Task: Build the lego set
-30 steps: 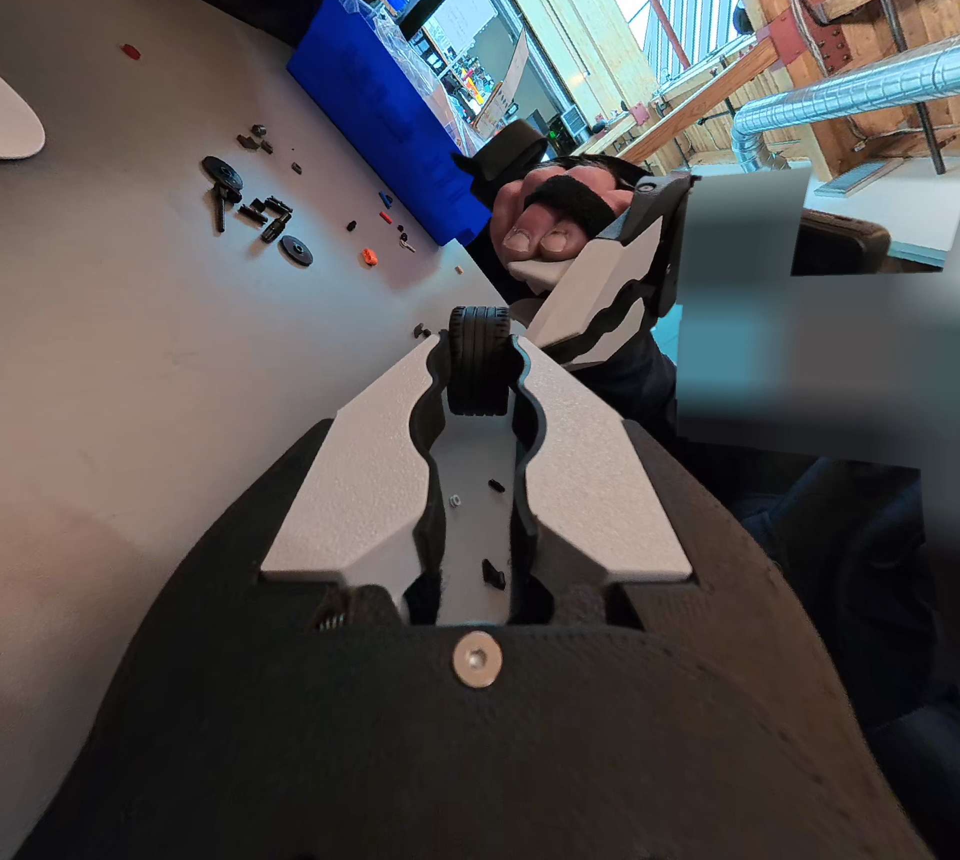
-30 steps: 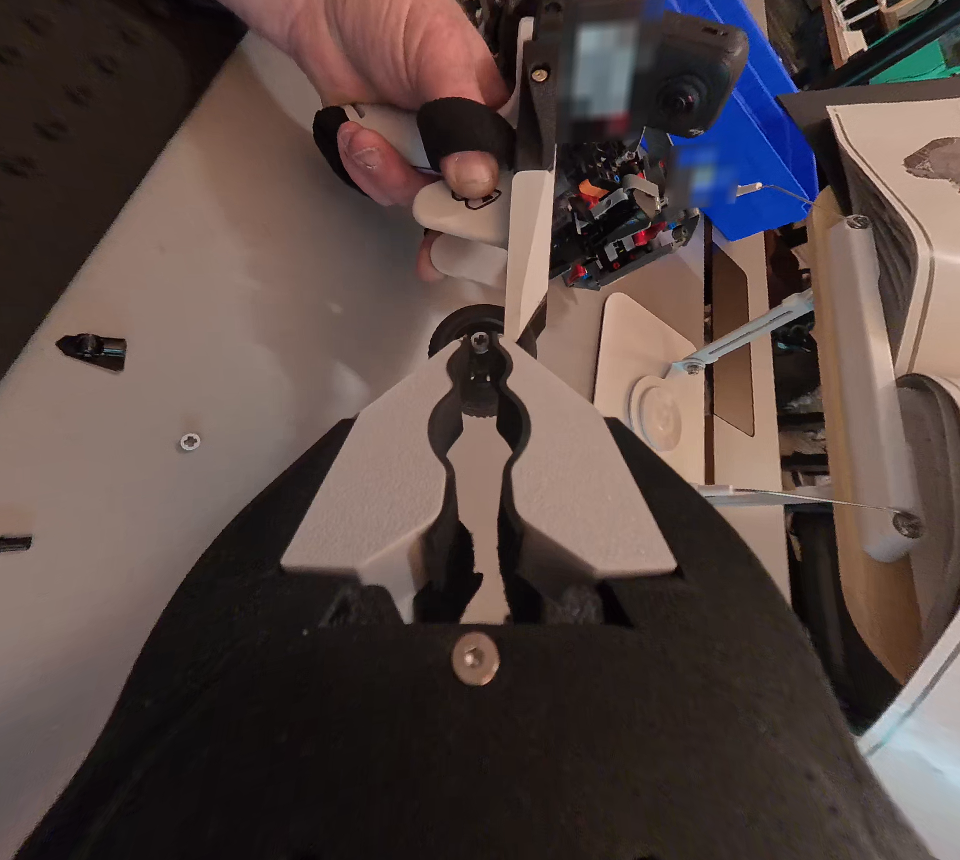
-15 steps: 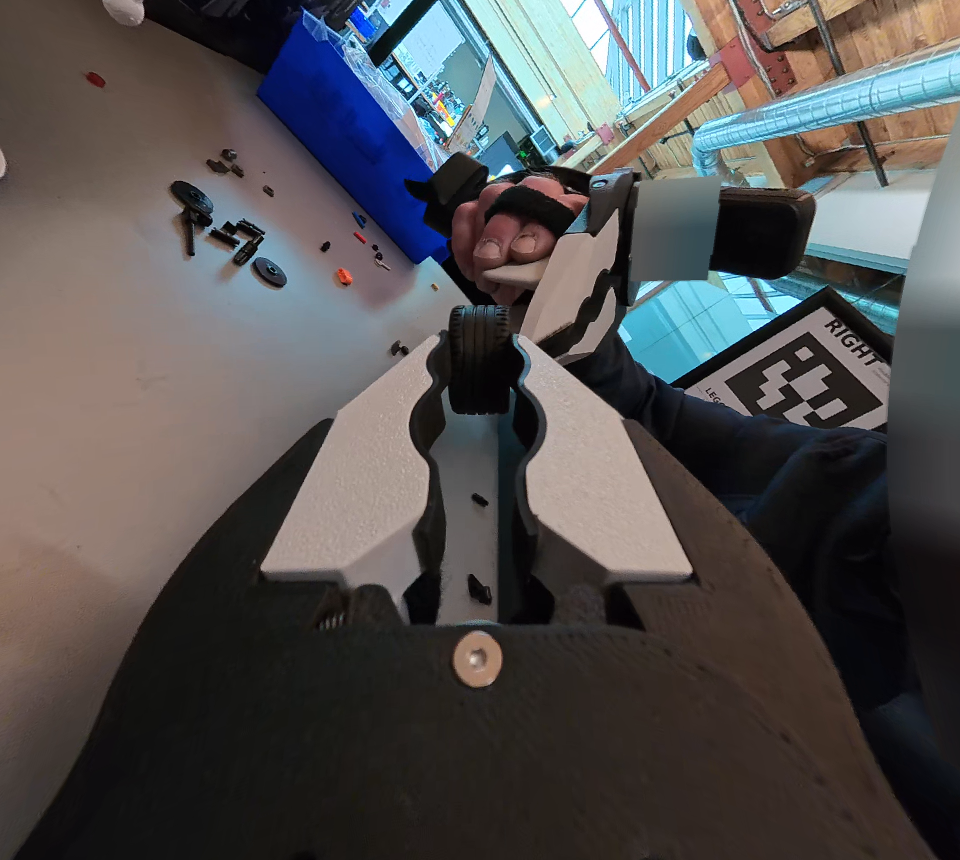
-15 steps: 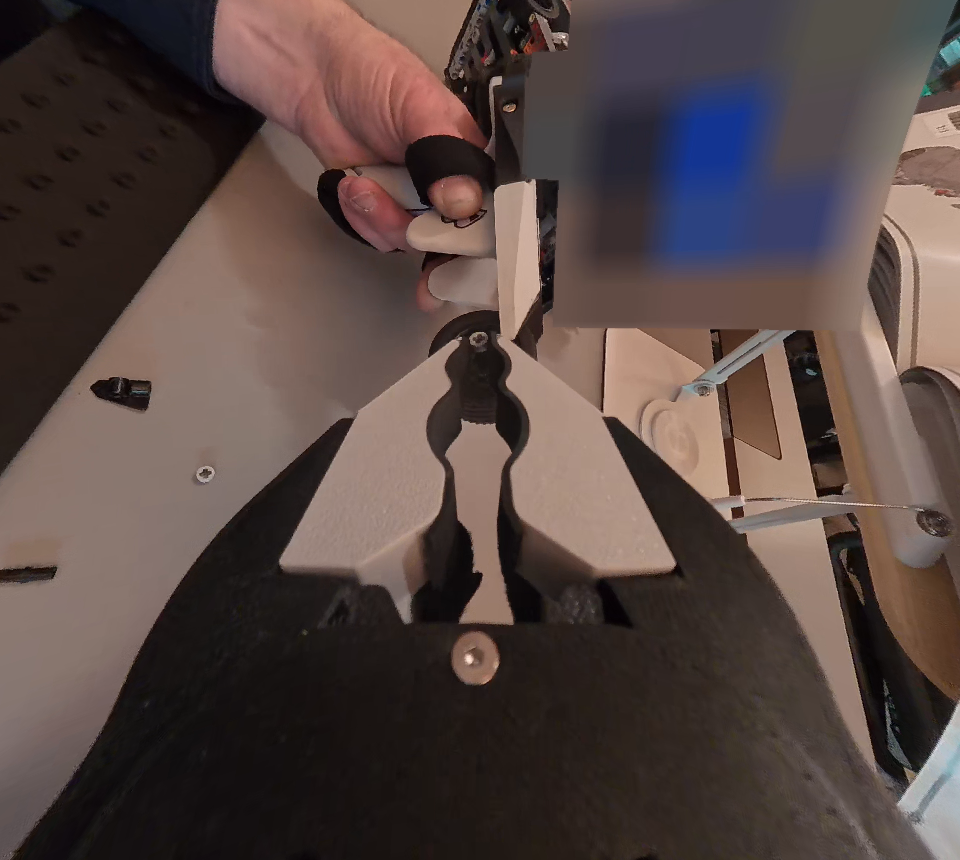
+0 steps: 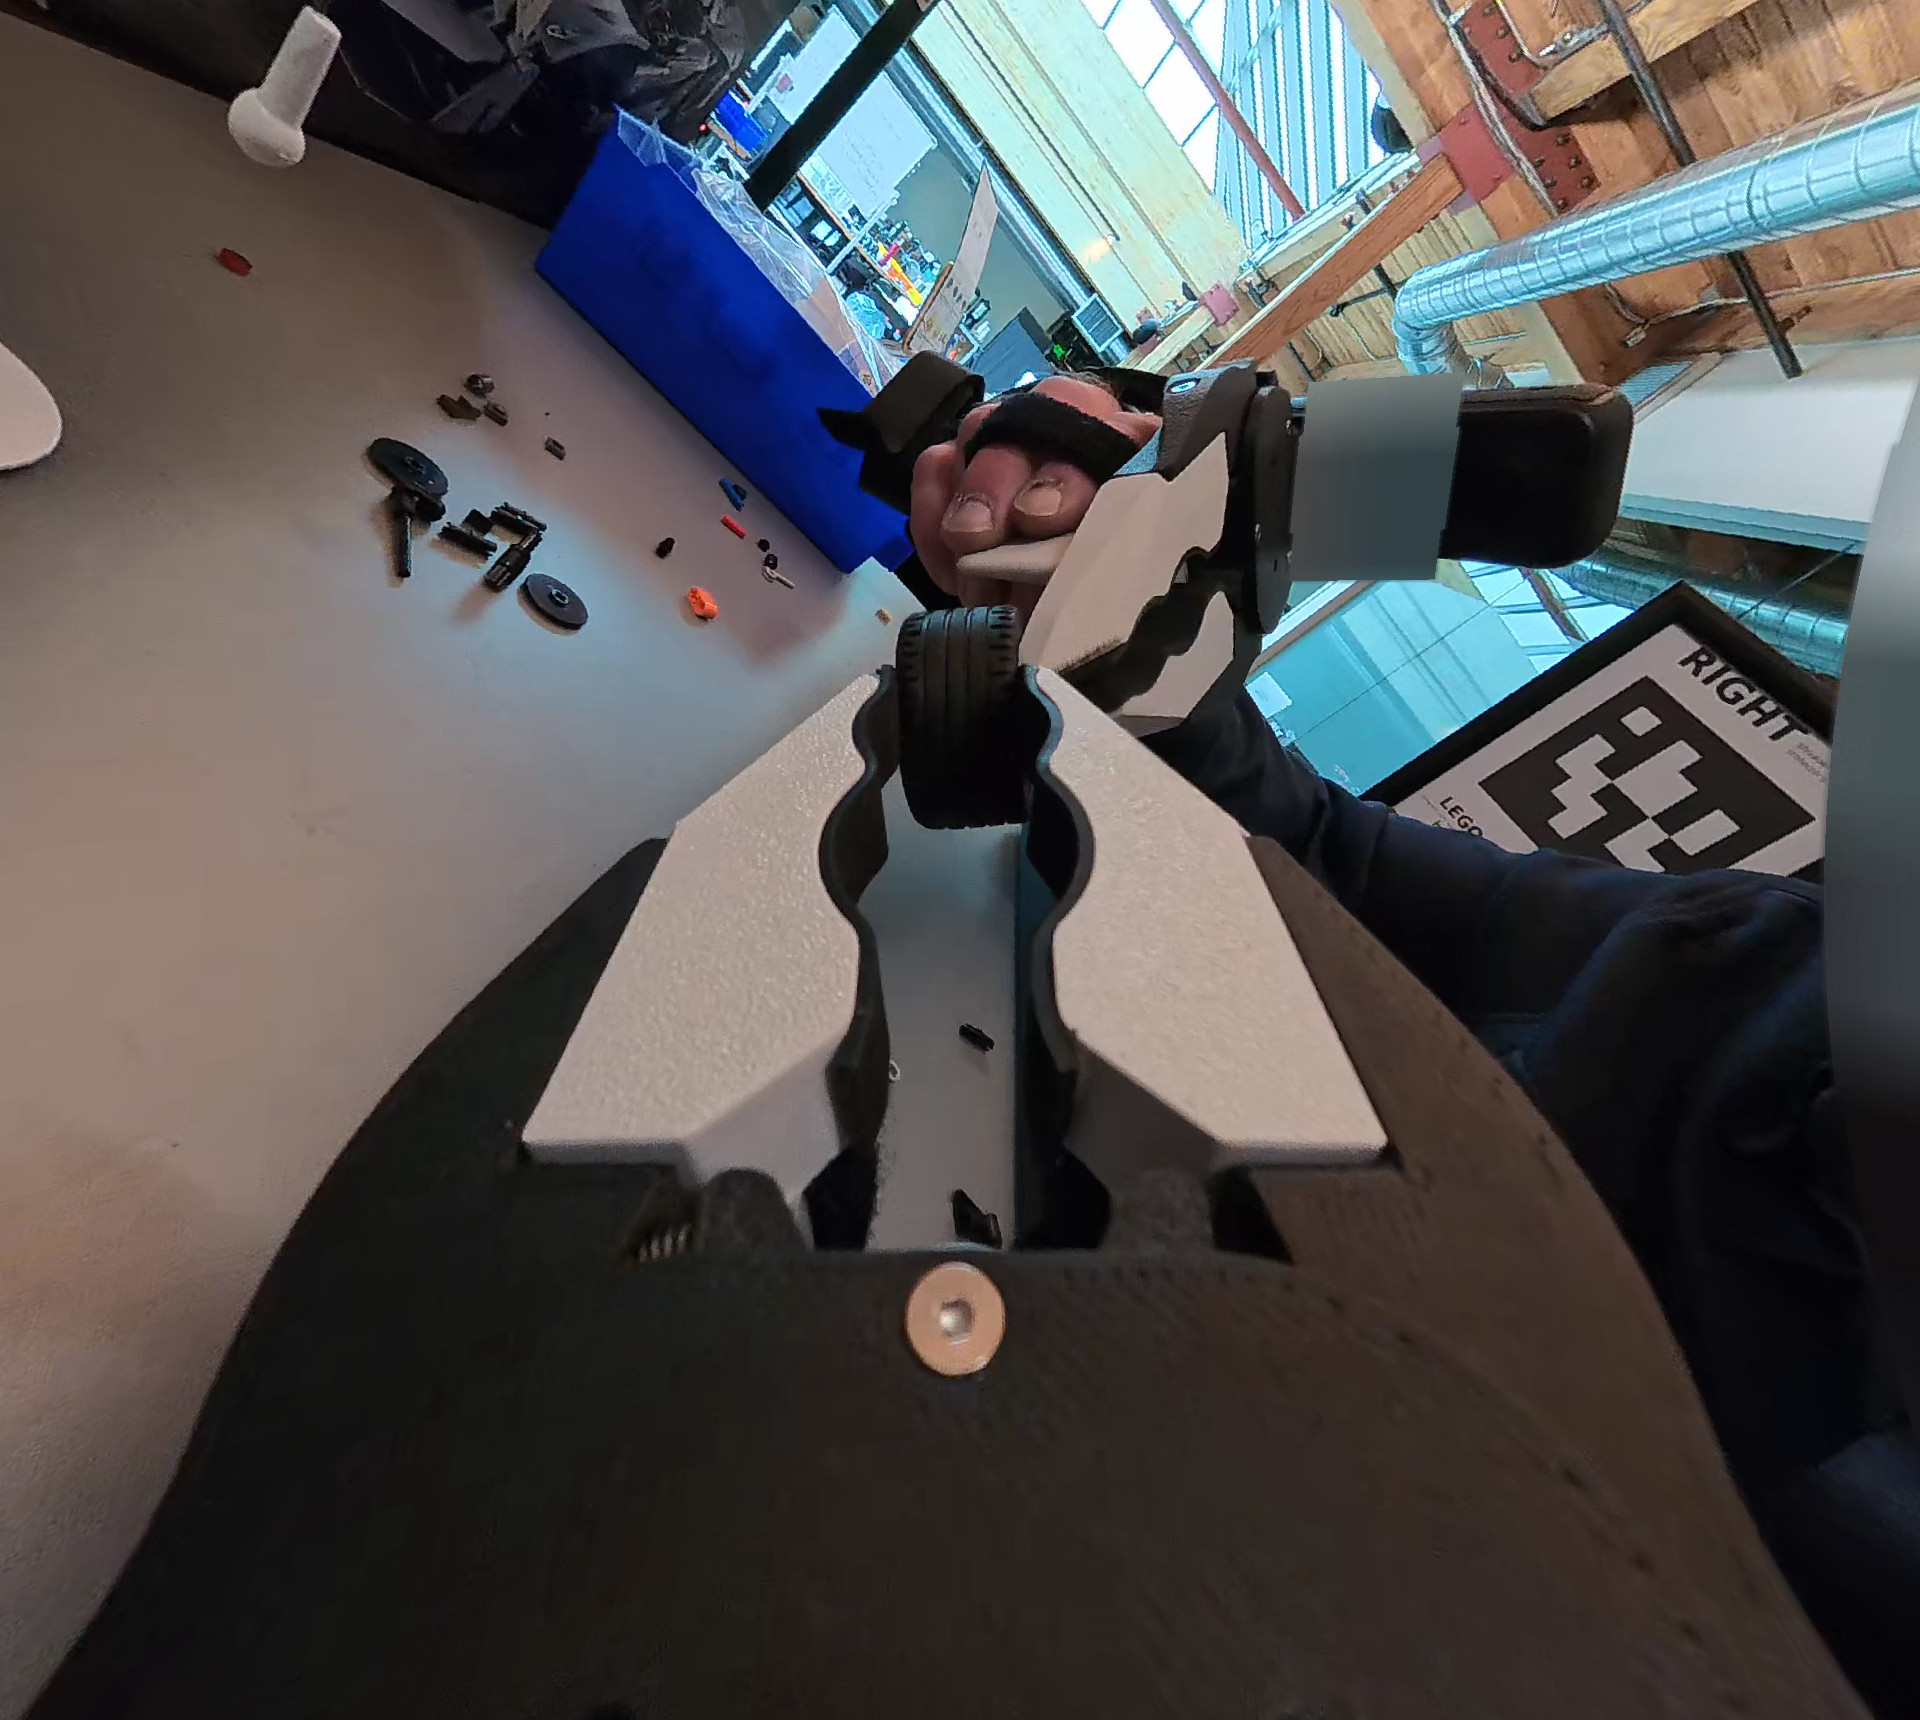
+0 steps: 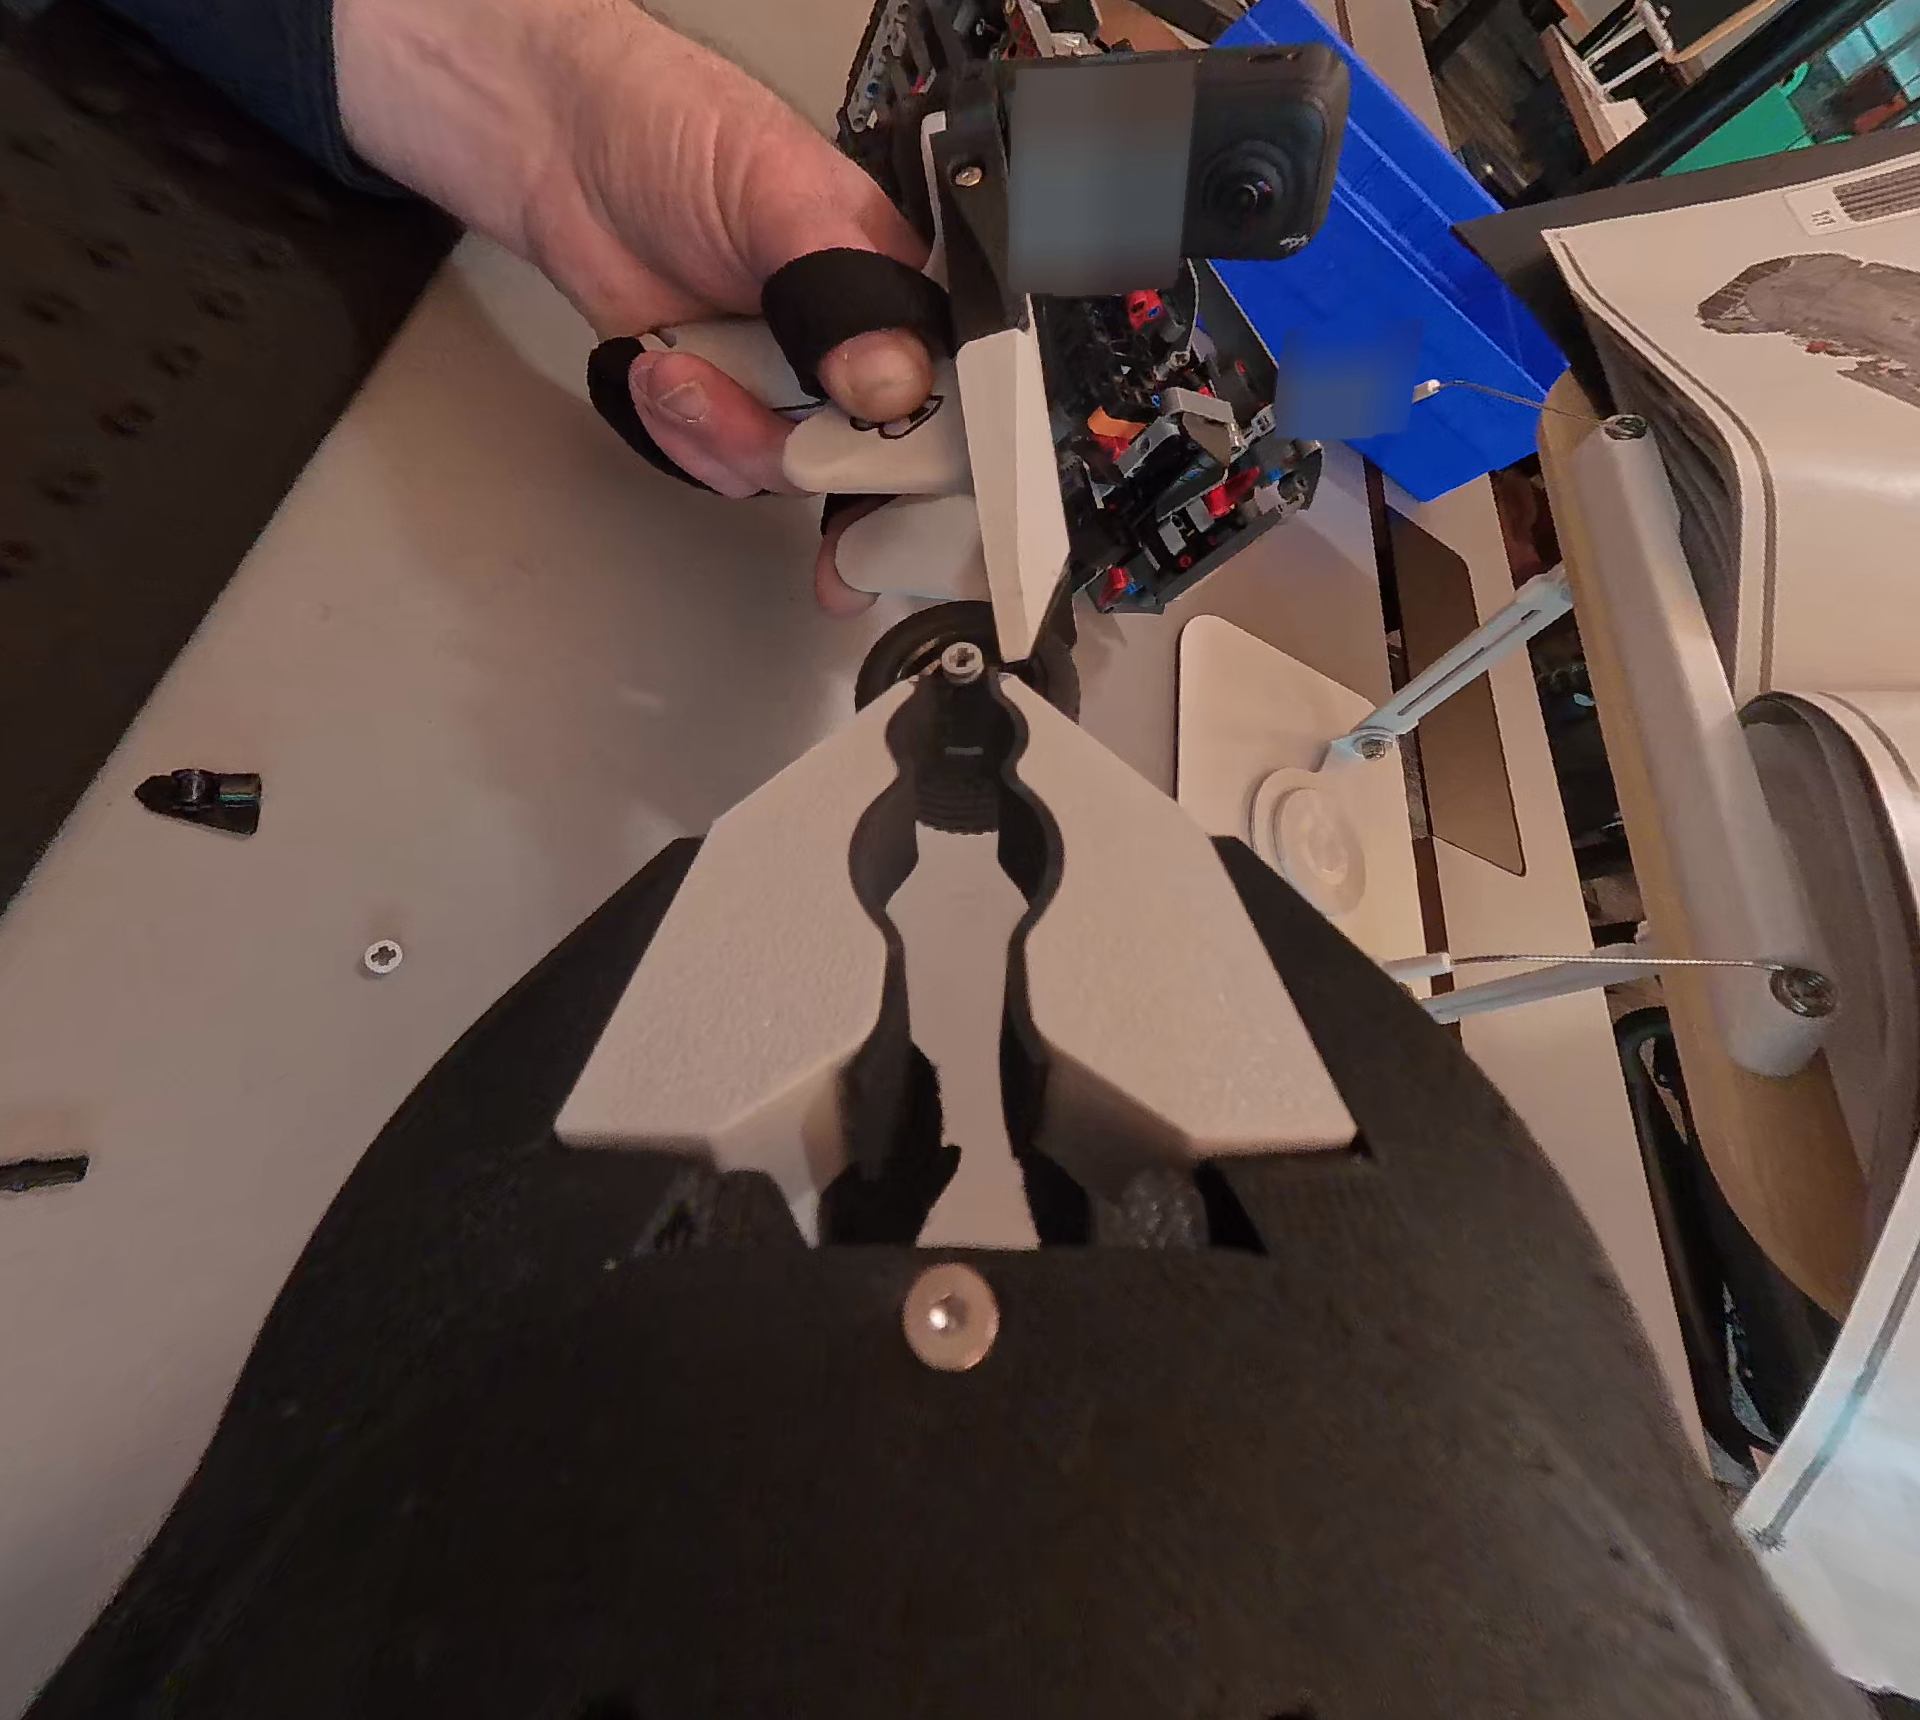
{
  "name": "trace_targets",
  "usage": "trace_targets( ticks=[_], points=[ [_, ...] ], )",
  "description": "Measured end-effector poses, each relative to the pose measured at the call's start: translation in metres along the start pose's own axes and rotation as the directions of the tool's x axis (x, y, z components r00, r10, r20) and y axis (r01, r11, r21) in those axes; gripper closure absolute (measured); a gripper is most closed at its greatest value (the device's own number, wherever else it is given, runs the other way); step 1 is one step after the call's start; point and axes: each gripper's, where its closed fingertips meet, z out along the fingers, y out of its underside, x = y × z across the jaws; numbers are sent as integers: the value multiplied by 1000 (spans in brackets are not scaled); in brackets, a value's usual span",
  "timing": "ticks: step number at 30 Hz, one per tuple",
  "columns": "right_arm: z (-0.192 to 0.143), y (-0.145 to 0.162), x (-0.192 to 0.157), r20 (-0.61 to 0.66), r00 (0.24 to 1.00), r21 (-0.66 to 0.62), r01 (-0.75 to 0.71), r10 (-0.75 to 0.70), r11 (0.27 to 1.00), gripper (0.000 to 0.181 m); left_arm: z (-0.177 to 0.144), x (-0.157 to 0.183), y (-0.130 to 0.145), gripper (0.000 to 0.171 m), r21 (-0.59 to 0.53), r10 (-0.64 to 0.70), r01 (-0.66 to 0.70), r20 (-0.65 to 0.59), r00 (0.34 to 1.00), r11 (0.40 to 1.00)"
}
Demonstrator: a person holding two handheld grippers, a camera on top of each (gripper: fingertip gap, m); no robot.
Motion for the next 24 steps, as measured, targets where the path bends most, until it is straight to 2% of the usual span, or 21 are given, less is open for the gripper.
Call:
trace_targets(
  ticks=[5,9,12,15,17,21,24],
  points=[
    [-5,-2,1,14,1000,4,-26,26,1000,163,-3,-1,-5,152,26,18,-18,19,1000,1000],
    [-9,-6,10,31,981,40,-193,192,980,147,-6,-2,-10,152,52,56,-58,51,997,997],
    [-6,-1,21,22,934,47,-358,357,933,145,-6,-2,-13,152,56,115,-121,97,989,991],
    [-1,4,21,86,856,47,-515,510,856,138,-5,-2,-14,152,43,194,-203,149,970,978],
    [-2,1,20,150,804,67,-588,575,806,127,-4,-1,-15,152,39,231,-241,175,957,970],
    [-4,-3,21,215,737,89,-669,641,738,130,-5,2,-17,152,46,254,-266,180,950,963],
    [-3,0,23,209,728,86,-678,652,730,137,-4,3,-17,152,42,269,-281,185,945,959]
  ],
)
